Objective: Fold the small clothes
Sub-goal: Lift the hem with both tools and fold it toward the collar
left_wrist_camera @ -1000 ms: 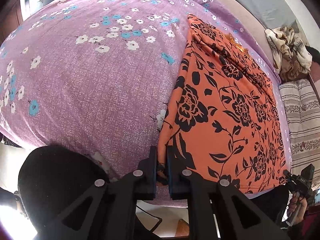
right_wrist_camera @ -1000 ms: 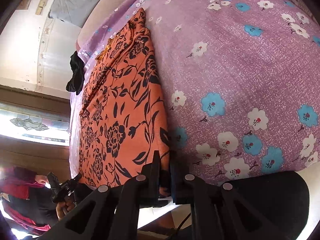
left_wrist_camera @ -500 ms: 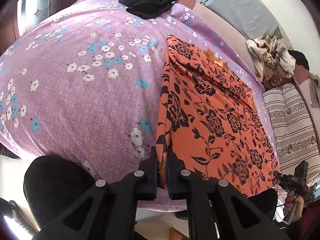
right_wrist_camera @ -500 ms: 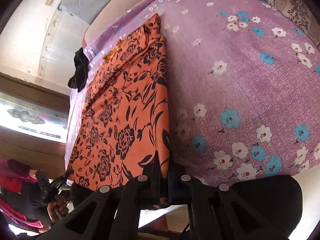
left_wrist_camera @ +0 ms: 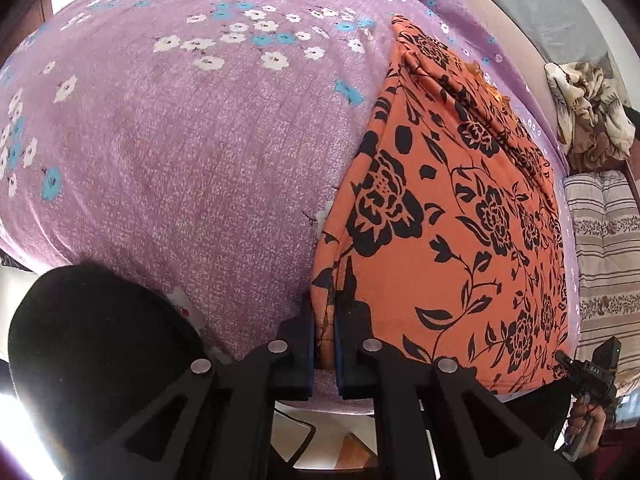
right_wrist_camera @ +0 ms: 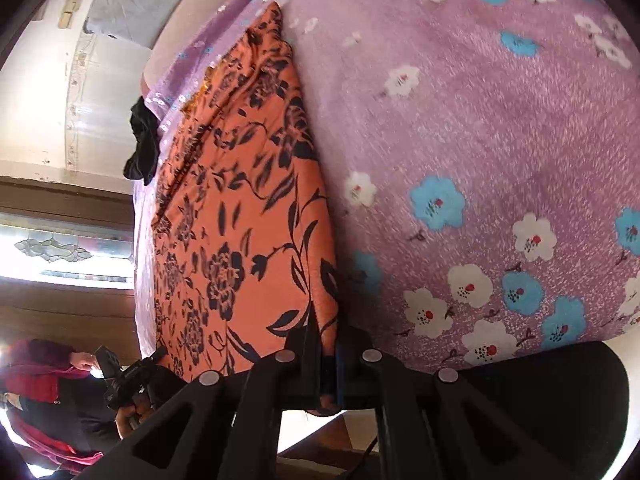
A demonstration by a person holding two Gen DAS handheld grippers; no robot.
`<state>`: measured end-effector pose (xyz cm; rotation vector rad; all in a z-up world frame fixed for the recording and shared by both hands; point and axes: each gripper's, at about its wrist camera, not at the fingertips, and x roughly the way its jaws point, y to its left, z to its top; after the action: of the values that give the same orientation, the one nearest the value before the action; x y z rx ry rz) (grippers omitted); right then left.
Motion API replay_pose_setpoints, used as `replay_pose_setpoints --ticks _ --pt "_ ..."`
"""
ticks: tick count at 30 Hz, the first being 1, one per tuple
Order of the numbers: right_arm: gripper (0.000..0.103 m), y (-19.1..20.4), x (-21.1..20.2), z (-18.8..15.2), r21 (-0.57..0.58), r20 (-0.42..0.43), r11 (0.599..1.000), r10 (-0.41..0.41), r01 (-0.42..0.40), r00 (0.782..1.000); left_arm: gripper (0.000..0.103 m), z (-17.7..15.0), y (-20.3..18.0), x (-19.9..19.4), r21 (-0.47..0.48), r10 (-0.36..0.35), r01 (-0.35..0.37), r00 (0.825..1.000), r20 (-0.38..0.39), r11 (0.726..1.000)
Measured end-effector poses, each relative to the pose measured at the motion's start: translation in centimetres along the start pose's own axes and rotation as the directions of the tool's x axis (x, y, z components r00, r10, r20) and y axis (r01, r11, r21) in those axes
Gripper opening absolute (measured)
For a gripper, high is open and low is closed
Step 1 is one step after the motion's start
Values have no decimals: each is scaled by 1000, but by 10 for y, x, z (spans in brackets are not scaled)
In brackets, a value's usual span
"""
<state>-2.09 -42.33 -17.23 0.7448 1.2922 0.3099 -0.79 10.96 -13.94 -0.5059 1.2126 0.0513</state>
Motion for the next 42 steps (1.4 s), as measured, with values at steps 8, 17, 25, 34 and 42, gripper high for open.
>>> replay_pose_setpoints --ticks 8,17,25,34,42 --pt "5 22 0 20 -54 -15 998 43 -44 999 8 17 -5 2 37 -4 5 1000 -28 999" --pt "5 71 -12 108 -69 63 969 241 -236 969 8 156 -61 -36 151 -198 175 968 157 973" --pt "5 129 10 290 -99 275 962 273 -256 922 8 312 -131 43 138 -130 101 968 214 985" --pt "11 88 101 353 48 254 982 167 -185 953 53 363 -117 139 -12 24 -22 974 227 1000" --pt "103 88 85 382 133 345 908 334 -398 877 59 372 -105 102 -45 8 7 945 326 999"
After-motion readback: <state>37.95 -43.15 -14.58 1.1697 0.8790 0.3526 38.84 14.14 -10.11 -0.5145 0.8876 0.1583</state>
